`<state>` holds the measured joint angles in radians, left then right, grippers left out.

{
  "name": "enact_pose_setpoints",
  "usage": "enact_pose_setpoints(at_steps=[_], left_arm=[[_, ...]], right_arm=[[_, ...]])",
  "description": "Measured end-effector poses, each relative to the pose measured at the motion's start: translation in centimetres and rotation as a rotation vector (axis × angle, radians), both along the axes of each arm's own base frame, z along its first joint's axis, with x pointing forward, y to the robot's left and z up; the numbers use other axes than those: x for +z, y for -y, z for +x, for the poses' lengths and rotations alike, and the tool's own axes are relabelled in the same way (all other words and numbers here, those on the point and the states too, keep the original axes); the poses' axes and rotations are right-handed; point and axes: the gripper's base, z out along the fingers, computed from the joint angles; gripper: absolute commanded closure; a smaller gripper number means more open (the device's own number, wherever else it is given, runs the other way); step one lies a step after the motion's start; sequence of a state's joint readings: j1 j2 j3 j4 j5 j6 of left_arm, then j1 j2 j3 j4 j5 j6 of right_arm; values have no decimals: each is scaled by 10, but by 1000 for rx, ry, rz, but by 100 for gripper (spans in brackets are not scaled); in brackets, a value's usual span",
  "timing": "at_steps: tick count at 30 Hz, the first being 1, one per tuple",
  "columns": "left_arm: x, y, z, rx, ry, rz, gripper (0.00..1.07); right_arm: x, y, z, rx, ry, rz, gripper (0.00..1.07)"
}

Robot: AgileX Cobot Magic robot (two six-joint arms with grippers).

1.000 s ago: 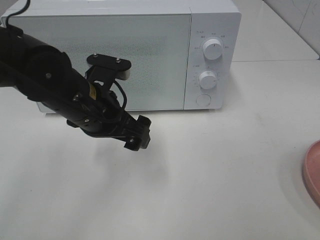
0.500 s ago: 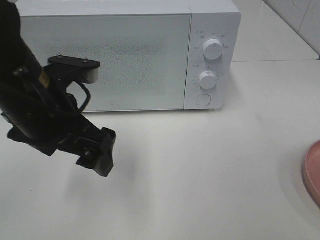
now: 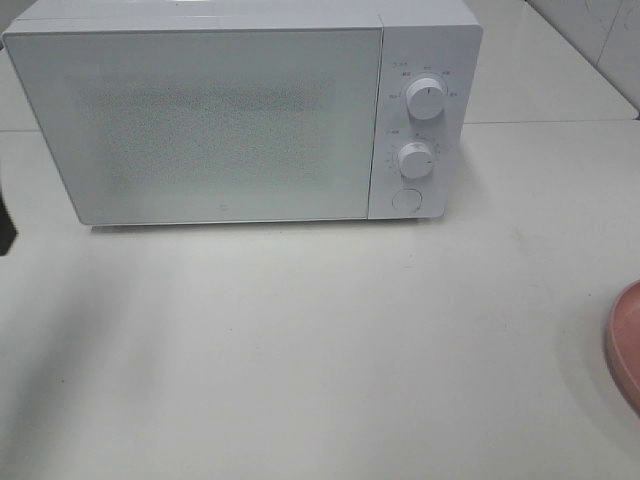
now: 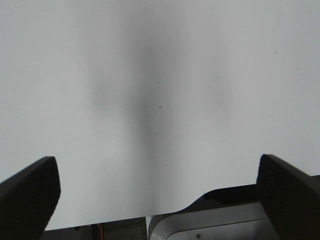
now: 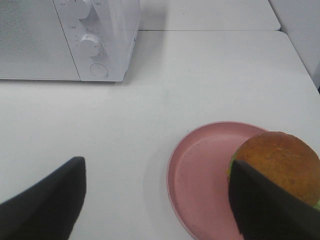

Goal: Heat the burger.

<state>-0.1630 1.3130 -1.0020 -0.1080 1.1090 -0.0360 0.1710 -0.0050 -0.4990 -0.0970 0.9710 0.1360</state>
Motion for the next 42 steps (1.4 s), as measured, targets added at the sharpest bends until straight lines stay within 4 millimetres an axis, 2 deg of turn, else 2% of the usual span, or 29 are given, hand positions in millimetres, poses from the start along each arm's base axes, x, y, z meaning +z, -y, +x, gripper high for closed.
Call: enact_pose_setpoints(at_steps=[1, 2, 3, 5, 6, 7, 8, 10, 11, 12, 13, 15, 17, 18, 20, 21, 22, 23, 25, 27, 35, 42], left_arm=[[4, -8, -3, 23, 5, 1, 6], [4, -8, -3, 23, 5, 1, 6], [10, -20, -9, 64, 25, 0, 6], [14, -28, -24, 97, 54, -2, 6], [14, -28, -24, 97, 54, -2, 6], [14, -30, -36, 100, 66, -3, 6], [14, -30, -36, 100, 66, -3, 6], [11, -30, -55, 97, 81, -3, 6], [11, -30, -55, 97, 81, -3, 6], [9, -31, -68, 97, 94, -4, 6], [9, -31, -68, 97, 94, -4, 6], [6, -32, -90, 97, 132, -6, 6], [4, -33, -96, 97, 139, -4, 6], [2, -34, -111, 95, 170, 5, 6], [1, -35, -116, 94, 188, 8, 6], [-1, -36, -127, 93, 235, 14, 6], [-1, -36, -127, 93, 235, 14, 6], [-5, -38, -140, 94, 280, 20, 6], [-7, -38, -145, 94, 304, 20, 6], [-13, -39, -161, 96, 358, 15, 6], [-8, -40, -191, 100, 547, 2, 6], [-4, -40, -208, 101, 658, -18, 6]], right_arm=[[0, 0, 0, 0, 0, 0, 31], [0, 0, 0, 0, 0, 0, 31], [0, 0, 0, 0, 0, 0, 31], [0, 0, 0, 0, 0, 0, 31], [0, 0, 0, 0, 0, 0, 31], [0, 0, 0, 0, 0, 0, 31], [0, 0, 0, 0, 0, 0, 31], [0, 0, 0, 0, 0, 0, 31], [0, 0, 0, 0, 0, 0, 31], [0, 0, 0, 0, 0, 0, 31], [0, 0, 0, 0, 0, 0, 31], [0, 0, 0, 0, 0, 0, 31], [0, 0, 0, 0, 0, 0, 31], [0, 0, 0, 0, 0, 0, 31], [0, 0, 0, 0, 0, 0, 31], [0, 0, 0, 0, 0, 0, 31], [0, 0, 0, 0, 0, 0, 31], [0, 0, 0, 0, 0, 0, 31], [0, 0, 0, 0, 0, 0, 31], [0, 0, 0, 0, 0, 0, 31], [0, 0, 0, 0, 0, 0, 31], [0, 0, 0, 0, 0, 0, 31]])
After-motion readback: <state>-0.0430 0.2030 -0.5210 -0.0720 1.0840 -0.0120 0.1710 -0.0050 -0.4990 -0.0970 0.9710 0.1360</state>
